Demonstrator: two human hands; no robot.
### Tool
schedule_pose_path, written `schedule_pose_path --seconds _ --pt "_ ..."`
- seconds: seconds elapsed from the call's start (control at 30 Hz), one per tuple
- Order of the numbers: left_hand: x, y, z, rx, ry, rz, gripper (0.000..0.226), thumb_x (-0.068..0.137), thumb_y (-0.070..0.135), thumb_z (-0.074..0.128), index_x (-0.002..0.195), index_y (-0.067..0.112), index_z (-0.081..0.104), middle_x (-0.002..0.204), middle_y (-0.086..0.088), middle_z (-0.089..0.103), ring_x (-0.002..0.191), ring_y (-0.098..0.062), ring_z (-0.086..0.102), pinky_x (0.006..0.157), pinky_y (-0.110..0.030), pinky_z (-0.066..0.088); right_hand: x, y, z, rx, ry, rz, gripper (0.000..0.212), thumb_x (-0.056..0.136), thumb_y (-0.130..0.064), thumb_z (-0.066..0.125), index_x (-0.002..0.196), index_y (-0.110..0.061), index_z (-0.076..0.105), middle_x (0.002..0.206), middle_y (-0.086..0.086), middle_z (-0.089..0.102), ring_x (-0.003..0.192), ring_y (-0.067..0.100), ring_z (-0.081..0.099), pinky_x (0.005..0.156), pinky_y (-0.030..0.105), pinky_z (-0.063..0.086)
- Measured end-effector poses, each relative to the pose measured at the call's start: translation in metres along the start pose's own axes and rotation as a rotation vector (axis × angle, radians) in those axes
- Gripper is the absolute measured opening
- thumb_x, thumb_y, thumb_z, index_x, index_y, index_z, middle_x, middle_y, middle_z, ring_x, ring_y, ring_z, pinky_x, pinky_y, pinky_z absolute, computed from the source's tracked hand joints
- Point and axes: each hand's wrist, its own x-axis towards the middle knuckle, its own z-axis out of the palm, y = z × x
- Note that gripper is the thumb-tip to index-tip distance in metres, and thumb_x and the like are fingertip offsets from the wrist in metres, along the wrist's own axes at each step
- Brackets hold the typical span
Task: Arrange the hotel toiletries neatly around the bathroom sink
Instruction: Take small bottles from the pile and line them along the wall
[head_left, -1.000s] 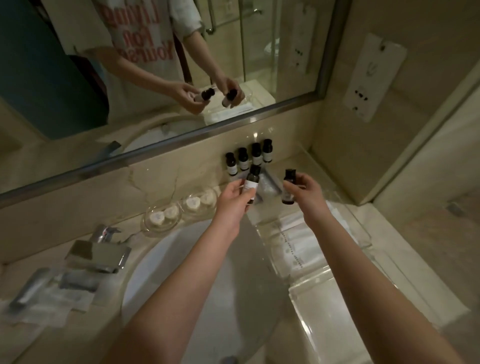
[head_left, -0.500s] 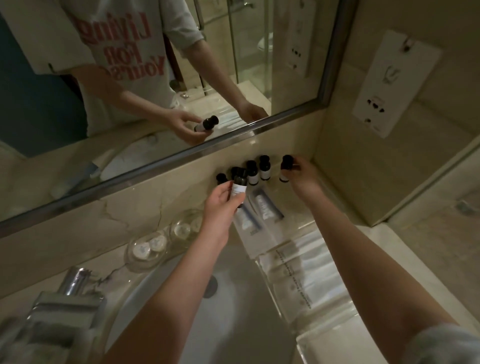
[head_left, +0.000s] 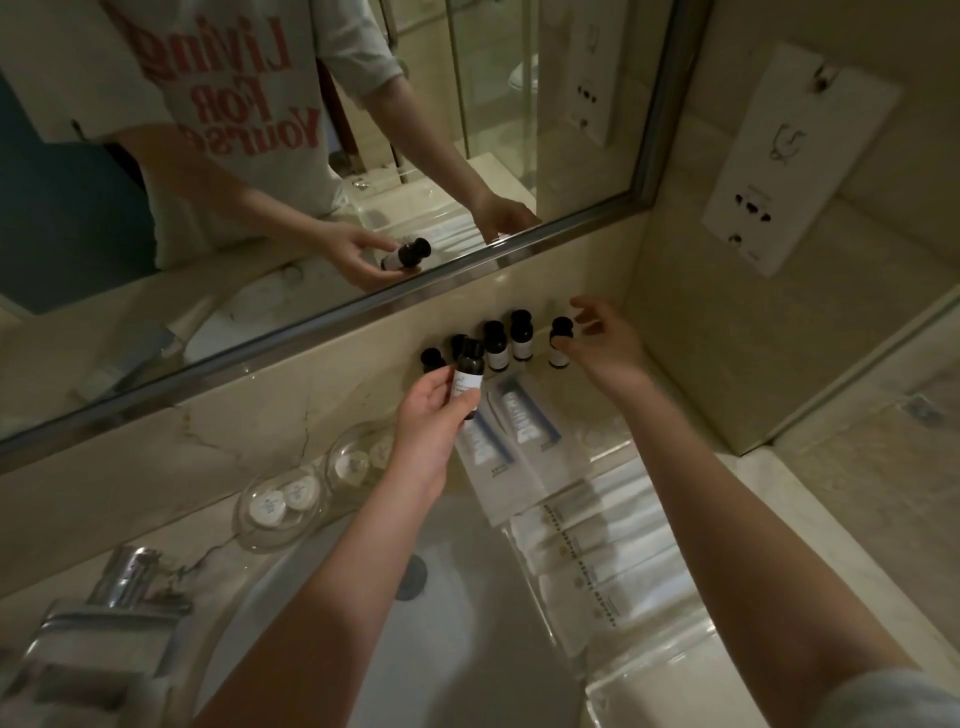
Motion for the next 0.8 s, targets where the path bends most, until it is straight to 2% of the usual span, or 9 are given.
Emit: schedule_pose_path --seconds 0.17,0.27,0.37,0.53,0.67,0.8 --pt "-0.003 0.002 0.005 0.009 -0.006 -0.001 0.050 0.087 0.004 0.059 0.134 0.011 0.044 0.129 -0.004 0.058 0.103 -0.013 0.059 0.077 -0.019 0.047 0.009 -0.006 -0.004 -0.208 -0.113 -0.088 0.032 0.082 -0.021 0.068 0.112 -0.014 0.062 0.110 0.006 0.063 0.098 0.022 0.059 0.082 0.035 0.049" --pt "-0.003 0.004 0.006 0.019 -0.014 0.004 0.050 0.087 0.004 0.059 0.134 0.012 0.044 0.130 -0.005 0.058 0.106 -0.015 0.059 0.080 -0.020 0.047 0.015 -0.006 -0.011 -0.166 -0.063 -0.091 0.028 0.084 -0.018 0.066 0.111 -0.014 0.062 0.106 0.004 0.061 0.092 0.021 0.059 0.079 0.034 0.050" --pt "-0.001 0.007 0.006 0.022 -0.021 0.013 0.050 0.087 0.004 0.059 0.133 0.012 0.044 0.128 -0.004 0.059 0.102 -0.013 0.059 0.078 -0.020 0.046 0.028 -0.005 -0.022 -0.159 0.012 -0.104 0.030 0.083 -0.016 0.066 0.113 -0.011 0.063 0.102 0.004 0.059 0.086 0.018 0.055 0.073 0.026 0.042" --pt "0.004 0.011 0.006 0.030 -0.020 0.018 0.047 0.087 0.003 0.058 0.132 0.011 0.045 0.126 -0.005 0.060 0.096 -0.010 0.060 0.075 -0.019 0.047 0.045 -0.004 -0.029 -0.163 -0.040 -0.126 0.027 0.081 -0.010 0.067 0.108 -0.009 0.066 0.105 0.013 0.066 0.087 0.018 0.057 0.075 0.027 0.043" --pt "0.003 0.010 0.005 0.040 -0.013 0.005 0.049 0.087 0.004 0.059 0.133 0.011 0.045 0.127 -0.004 0.060 0.103 -0.014 0.060 0.080 -0.020 0.046 0.042 -0.004 -0.026 -0.128 -0.045 -0.126 0.027 0.083 -0.008 0.064 0.110 -0.012 0.065 0.100 0.005 0.063 0.089 0.017 0.057 0.078 0.027 0.044" --pt "0.003 0.007 0.005 0.035 -0.010 -0.010 0.049 0.087 0.003 0.059 0.133 0.012 0.045 0.126 -0.003 0.060 0.098 -0.009 0.060 0.077 -0.020 0.047 0.042 -0.003 -0.024 -0.113 -0.038 -0.133 0.027 0.082 -0.011 0.065 0.109 -0.016 0.064 0.100 0.002 0.063 0.089 0.017 0.058 0.077 0.027 0.046"
